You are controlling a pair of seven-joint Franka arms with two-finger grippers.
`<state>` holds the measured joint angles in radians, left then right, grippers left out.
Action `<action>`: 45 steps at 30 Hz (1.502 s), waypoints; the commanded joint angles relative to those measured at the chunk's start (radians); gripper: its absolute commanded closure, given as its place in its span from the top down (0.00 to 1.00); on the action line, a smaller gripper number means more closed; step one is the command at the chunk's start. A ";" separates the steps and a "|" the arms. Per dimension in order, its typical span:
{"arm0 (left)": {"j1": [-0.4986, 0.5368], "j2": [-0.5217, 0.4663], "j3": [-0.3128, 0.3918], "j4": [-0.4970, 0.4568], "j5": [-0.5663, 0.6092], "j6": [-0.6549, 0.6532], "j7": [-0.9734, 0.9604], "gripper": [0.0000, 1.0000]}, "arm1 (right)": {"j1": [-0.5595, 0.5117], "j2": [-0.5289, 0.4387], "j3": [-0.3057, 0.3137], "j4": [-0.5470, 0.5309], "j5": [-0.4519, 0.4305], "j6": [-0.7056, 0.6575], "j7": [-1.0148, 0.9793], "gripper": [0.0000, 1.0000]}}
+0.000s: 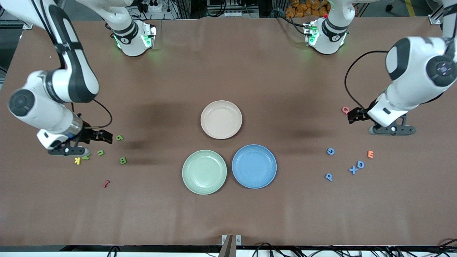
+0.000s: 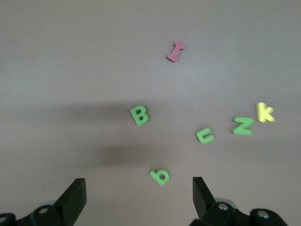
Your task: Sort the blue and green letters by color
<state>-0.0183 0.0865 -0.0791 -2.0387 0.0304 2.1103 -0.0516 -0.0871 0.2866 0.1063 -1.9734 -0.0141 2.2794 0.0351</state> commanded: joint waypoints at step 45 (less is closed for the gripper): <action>-0.020 0.475 0.001 0.130 0.109 0.307 -0.168 1.00 | 0.032 0.378 -0.014 0.159 -0.029 0.215 -0.198 0.76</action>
<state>-0.0470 0.5405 -0.0757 -1.9247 0.1045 2.4001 -0.1951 -0.0456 0.6454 0.0868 -1.8410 -0.0242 2.4966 -0.1551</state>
